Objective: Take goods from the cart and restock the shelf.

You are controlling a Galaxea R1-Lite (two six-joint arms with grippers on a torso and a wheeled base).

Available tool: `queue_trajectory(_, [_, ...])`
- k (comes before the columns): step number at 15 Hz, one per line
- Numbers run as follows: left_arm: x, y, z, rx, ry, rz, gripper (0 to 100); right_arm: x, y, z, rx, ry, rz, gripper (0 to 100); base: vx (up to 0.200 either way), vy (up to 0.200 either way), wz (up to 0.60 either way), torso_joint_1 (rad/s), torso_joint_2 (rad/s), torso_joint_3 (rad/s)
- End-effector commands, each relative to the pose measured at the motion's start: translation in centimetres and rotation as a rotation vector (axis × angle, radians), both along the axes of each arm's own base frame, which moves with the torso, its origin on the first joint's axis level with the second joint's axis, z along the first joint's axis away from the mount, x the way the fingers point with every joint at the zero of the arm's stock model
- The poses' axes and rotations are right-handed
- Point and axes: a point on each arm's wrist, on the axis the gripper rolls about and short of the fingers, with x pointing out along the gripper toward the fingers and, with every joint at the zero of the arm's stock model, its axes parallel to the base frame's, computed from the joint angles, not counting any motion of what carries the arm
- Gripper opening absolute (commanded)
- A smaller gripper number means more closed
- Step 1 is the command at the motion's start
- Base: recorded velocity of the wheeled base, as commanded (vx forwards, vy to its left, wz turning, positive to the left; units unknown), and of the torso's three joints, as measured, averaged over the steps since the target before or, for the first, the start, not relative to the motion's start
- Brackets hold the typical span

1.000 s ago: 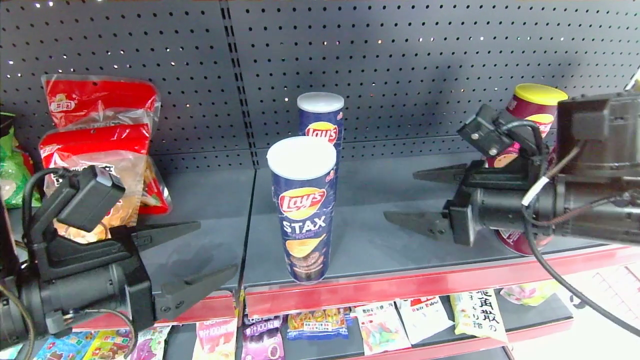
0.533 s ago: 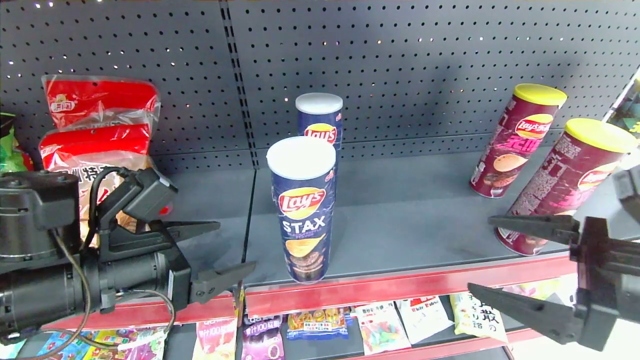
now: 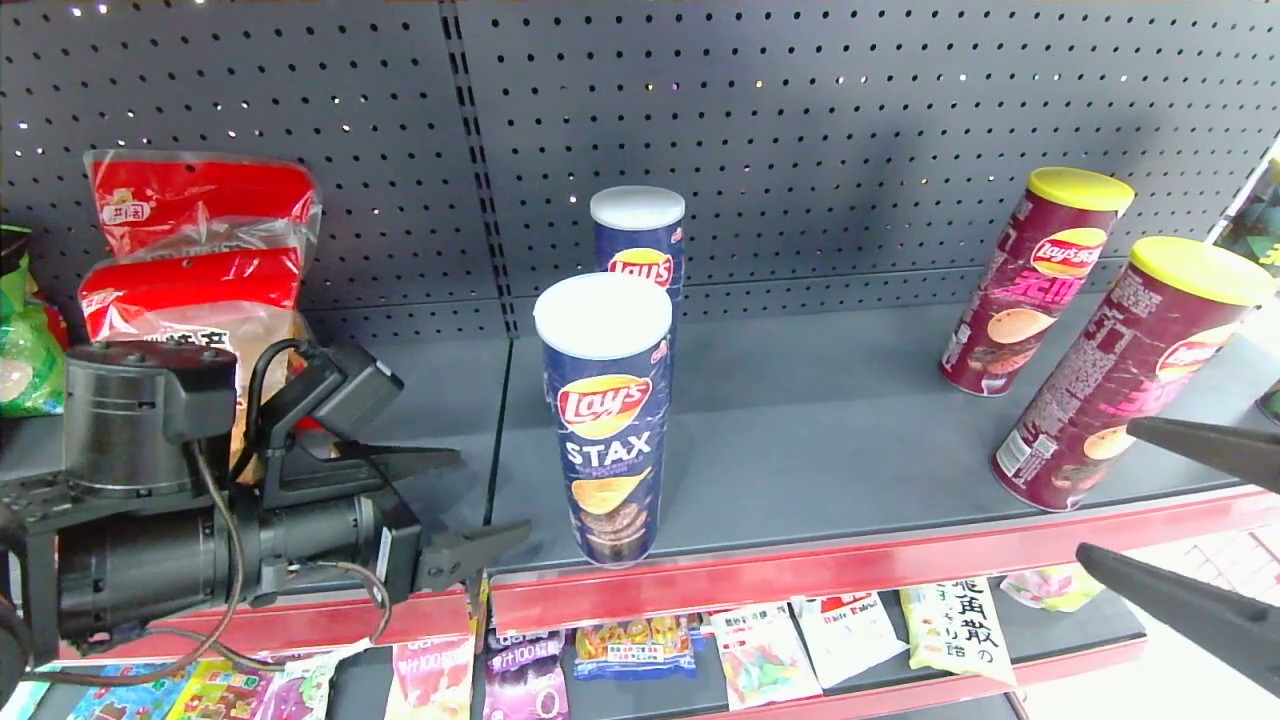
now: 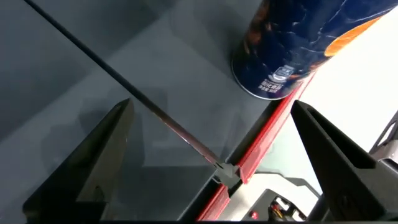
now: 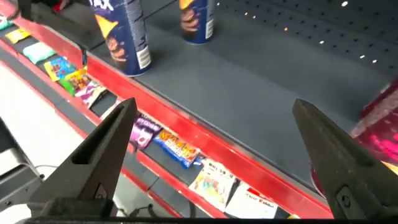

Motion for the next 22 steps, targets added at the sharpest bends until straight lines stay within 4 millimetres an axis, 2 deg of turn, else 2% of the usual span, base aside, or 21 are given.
queue_trajectory(1, [0.9, -0.4, -0.2, 0.006, 0.011, 0.001, 100, -0.1, -0.3, 0.1, 0.003, -0.011, -0.025, 100, 0.0, 0.0, 0.0, 0.0, 0.0, 0.0])
queue_trajectory(8, [3.0, -1.9, -0.4, 0.029, -0.002, -0.033, 100, -0.2, -0.4, 0.4, 0.019, -0.019, -0.047, 100, 0.0, 0.0, 0.0, 0.0, 0.0, 0.0])
queue_trajectory(22, [4.3, -2.8, -0.2, 0.025, -0.012, -0.045, 100, -0.2, -0.6, 0.4, 0.022, -0.021, -0.061, 100, 0.0, 0.0, 0.0, 0.0, 0.0, 0.0])
